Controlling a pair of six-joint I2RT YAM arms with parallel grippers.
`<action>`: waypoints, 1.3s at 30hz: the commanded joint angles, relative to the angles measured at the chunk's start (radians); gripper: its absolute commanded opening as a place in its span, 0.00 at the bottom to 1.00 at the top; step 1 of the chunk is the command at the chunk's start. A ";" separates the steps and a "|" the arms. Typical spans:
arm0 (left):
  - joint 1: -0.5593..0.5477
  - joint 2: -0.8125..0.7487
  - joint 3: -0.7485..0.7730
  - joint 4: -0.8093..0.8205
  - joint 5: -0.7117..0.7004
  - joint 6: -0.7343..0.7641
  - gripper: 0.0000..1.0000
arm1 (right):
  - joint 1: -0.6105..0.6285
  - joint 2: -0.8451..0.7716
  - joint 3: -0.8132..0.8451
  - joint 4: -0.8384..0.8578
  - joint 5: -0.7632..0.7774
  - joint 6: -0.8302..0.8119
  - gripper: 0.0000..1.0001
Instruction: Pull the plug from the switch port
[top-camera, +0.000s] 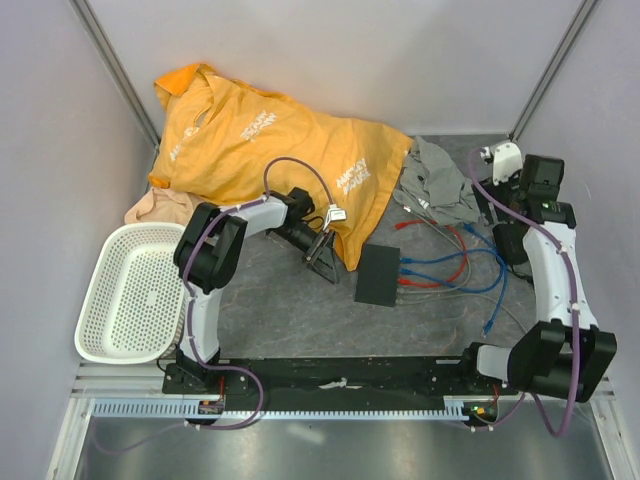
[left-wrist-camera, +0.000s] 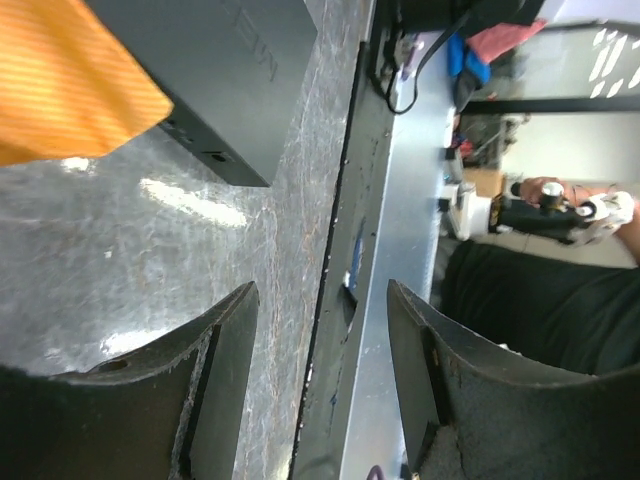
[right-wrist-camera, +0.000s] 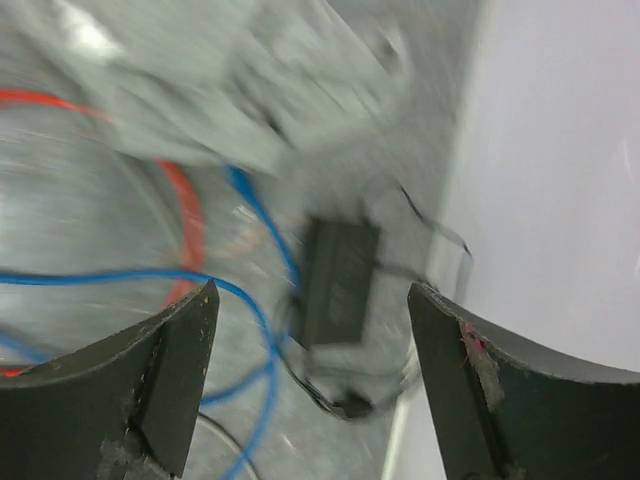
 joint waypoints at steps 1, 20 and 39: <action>-0.029 -0.133 0.001 0.044 -0.090 -0.001 0.61 | 0.121 -0.027 0.048 -0.101 -0.358 0.032 0.85; -0.006 -0.544 -0.111 0.326 -0.651 -0.253 0.60 | 0.405 0.617 0.206 -0.119 -0.566 0.066 0.74; -0.007 -0.601 -0.200 0.438 -0.742 -0.359 0.60 | 0.529 0.680 0.294 -0.076 -0.519 0.273 0.70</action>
